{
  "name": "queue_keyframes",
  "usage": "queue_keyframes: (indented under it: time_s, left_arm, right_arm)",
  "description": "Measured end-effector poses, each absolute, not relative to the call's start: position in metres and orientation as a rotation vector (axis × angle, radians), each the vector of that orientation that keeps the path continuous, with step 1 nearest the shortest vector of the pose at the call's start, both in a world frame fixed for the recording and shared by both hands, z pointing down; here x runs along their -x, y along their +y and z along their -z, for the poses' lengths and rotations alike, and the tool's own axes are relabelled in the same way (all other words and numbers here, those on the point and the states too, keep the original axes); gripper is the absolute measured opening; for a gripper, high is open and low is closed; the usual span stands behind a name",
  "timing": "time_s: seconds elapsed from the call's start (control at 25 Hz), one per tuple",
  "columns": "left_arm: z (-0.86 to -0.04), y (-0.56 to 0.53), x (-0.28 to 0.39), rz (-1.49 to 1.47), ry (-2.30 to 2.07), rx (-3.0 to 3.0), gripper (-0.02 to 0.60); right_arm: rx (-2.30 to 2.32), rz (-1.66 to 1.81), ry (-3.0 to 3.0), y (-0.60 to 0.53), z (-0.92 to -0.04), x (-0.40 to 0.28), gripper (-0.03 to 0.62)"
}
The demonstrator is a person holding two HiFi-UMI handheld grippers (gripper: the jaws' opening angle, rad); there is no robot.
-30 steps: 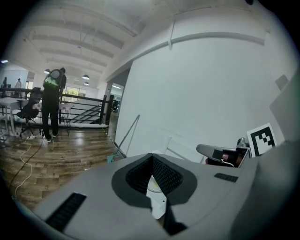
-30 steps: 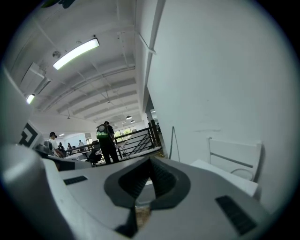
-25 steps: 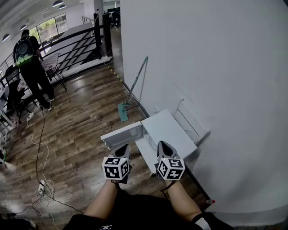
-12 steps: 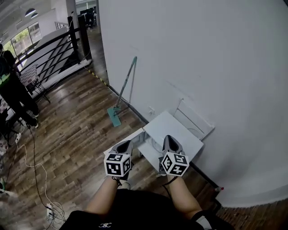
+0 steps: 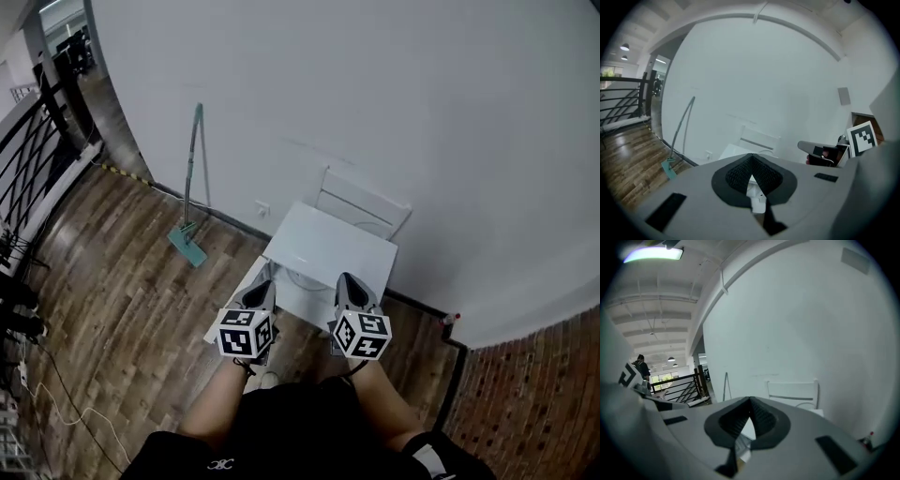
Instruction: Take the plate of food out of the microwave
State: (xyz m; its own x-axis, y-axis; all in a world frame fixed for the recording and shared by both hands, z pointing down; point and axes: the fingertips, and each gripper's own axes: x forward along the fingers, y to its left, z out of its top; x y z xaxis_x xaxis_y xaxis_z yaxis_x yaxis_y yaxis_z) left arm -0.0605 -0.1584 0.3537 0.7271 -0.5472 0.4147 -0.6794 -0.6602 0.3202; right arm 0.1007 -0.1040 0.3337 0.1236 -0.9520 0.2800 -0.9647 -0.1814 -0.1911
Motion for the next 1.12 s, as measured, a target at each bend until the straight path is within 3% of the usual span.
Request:
queue_keyframes:
  time_s: [0.56, 1.12]
  left_arm:
    - [-0.425, -0.115, -0.014, -0.472, -0.683, -2.349, 0.0]
    - [-0.51, -0.098, -0.017, -0.373, -0.838, -2.116, 0.0]
  right_arm:
    - [-2.284, -0.638, -1.805, -0.06, -0.382, -0.138, 0.013]
    - [-1.925, -0.658, -1.955, -0.069, -0.459, -0.108, 0.013]
